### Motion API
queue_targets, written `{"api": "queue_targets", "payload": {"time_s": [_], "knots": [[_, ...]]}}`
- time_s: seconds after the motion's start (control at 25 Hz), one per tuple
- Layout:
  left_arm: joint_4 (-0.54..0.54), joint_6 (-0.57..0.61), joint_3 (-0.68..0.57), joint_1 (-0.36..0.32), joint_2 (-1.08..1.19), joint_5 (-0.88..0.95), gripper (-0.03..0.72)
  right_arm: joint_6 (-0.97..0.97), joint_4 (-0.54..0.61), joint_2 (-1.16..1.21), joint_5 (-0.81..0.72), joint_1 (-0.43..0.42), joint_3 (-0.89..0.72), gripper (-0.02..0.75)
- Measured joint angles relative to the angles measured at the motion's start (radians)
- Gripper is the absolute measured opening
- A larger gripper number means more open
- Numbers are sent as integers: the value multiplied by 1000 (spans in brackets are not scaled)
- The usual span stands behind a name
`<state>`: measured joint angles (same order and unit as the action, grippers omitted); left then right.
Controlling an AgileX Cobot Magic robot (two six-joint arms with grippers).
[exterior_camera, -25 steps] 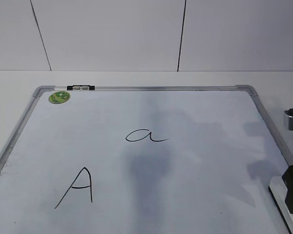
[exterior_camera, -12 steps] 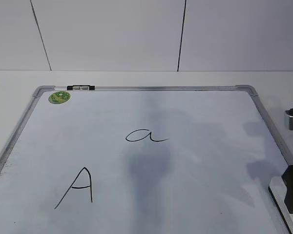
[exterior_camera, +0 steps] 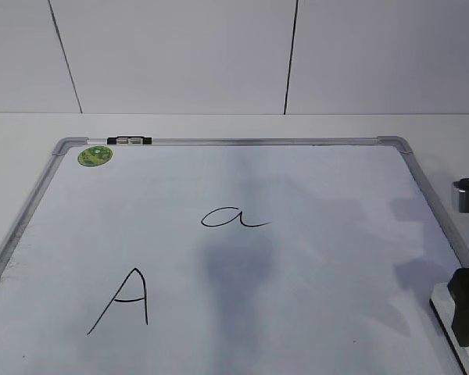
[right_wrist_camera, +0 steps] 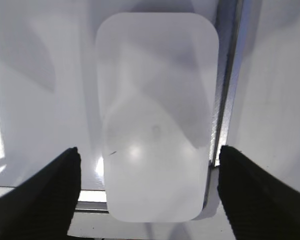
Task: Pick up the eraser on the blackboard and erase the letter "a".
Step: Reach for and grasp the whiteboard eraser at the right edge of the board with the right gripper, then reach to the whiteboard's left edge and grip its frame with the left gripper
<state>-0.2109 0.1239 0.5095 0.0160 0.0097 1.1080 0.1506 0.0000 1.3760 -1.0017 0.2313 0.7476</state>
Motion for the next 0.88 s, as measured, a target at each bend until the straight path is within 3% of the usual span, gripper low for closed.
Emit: {"api": "queue_targets", "payload": {"time_s": [0.88], "knots": [[0,0,0,0,0,0,244,4,-7,96,46,0,0,675]]}}
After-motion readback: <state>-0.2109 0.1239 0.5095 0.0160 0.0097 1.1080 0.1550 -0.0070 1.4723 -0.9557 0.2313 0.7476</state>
